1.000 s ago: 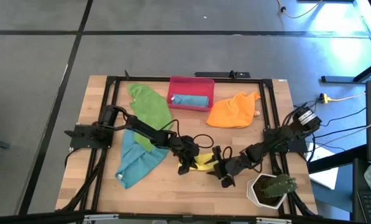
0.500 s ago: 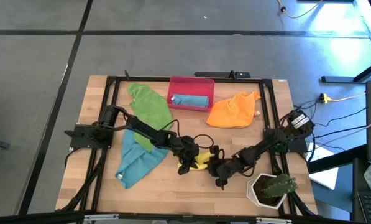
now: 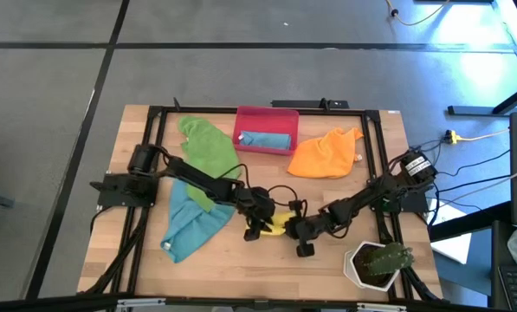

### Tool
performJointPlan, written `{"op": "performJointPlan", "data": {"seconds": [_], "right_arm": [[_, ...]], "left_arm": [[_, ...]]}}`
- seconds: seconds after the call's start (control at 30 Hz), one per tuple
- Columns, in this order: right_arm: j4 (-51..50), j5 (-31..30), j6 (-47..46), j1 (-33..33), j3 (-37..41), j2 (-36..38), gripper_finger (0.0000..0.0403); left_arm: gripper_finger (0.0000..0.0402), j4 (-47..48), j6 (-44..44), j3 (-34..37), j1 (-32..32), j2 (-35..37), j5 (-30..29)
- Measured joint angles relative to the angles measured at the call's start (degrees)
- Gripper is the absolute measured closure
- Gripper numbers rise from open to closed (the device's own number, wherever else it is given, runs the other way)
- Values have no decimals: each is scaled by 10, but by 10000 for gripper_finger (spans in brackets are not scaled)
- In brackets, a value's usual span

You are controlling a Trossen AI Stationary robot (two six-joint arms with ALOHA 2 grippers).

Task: Roll microfiber towels into tight, uniform cylinder then place into a basket
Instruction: Roll the yellow microfiber towel

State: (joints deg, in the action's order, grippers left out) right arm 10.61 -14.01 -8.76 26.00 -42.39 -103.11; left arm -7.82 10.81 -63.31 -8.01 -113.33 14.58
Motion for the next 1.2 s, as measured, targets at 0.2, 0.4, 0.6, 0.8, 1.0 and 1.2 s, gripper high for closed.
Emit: {"op": "performJointPlan", "data": {"seconds": [0.2,0.4,0.6,0.8,1.0,1.2], "right_arm": [[-2,53,-38,-25,0,0,376],[-2,131,-90,-62,0,-1,375],[-2,202,-137,-103,0,-1,373],[8,233,-182,-131,1,-2,371],[19,250,-195,-145,2,-3,371],[24,253,-201,-148,2,-3,372]], "left_arm": [[253,81,-43,0,-10,56,-100],[245,71,-107,0,-52,76,-158],[244,68,-179,-1,-111,68,-254],[245,62,-210,0,-144,57,-343],[241,46,-225,-3,-147,32,-373],[240,57,-225,-1,-138,-3,-379]]}}
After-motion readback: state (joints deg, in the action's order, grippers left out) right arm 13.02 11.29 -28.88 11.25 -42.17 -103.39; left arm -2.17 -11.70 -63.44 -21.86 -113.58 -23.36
